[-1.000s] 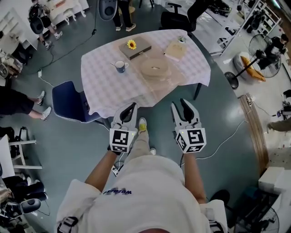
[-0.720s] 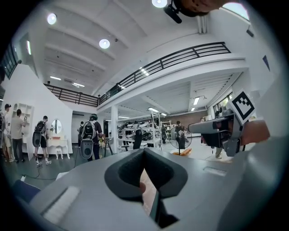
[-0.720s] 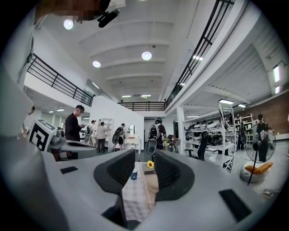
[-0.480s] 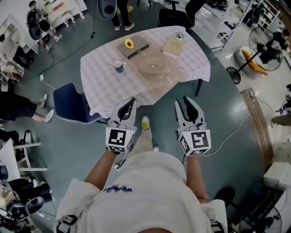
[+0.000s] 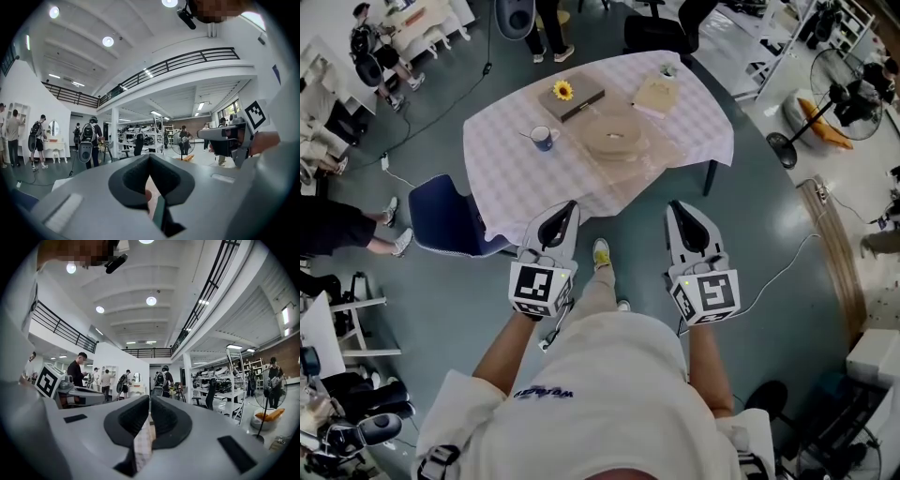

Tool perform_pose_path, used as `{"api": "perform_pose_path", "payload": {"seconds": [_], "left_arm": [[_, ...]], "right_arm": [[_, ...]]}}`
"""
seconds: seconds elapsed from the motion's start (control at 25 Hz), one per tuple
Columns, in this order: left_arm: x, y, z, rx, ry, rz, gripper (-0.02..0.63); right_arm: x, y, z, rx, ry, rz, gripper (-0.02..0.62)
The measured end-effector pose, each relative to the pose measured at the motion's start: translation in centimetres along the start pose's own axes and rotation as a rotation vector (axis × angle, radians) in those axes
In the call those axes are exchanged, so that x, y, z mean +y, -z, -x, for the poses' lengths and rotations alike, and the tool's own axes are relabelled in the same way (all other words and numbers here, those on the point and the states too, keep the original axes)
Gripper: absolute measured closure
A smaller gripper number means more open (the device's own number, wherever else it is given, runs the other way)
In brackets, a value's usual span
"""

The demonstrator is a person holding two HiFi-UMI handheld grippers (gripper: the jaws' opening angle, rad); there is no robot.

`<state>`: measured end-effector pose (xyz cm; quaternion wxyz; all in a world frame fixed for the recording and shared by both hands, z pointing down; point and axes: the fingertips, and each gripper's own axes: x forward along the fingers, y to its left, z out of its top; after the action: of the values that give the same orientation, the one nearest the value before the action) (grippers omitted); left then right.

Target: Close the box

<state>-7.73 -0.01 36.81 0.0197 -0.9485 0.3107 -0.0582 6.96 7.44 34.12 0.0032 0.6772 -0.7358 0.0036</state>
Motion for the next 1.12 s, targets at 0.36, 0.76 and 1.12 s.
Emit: {"api": "perform_pose_path", "payload": {"seconds": [0.36, 0.76, 1.12], "left_arm": [[0.0, 0.2, 0.1, 0.011, 0.009, -0.006, 0.604], [-0.6, 0.2, -0.6, 0.021, 0.016, -0.004, 0.604], [-1.1, 0.0, -1.4, 0.02, 0.028, -0.006, 0.604]], "right_arm": [[0.3, -0.6, -0.5, -0.002, -0.022, 0.008, 0.591], [-0.6, -0.1, -0.5, 0.02, -0.019, 0.002, 0.591], [-1.5, 0.2, -0.4, 0.031, -0.01, 0.007, 0.592]]}}
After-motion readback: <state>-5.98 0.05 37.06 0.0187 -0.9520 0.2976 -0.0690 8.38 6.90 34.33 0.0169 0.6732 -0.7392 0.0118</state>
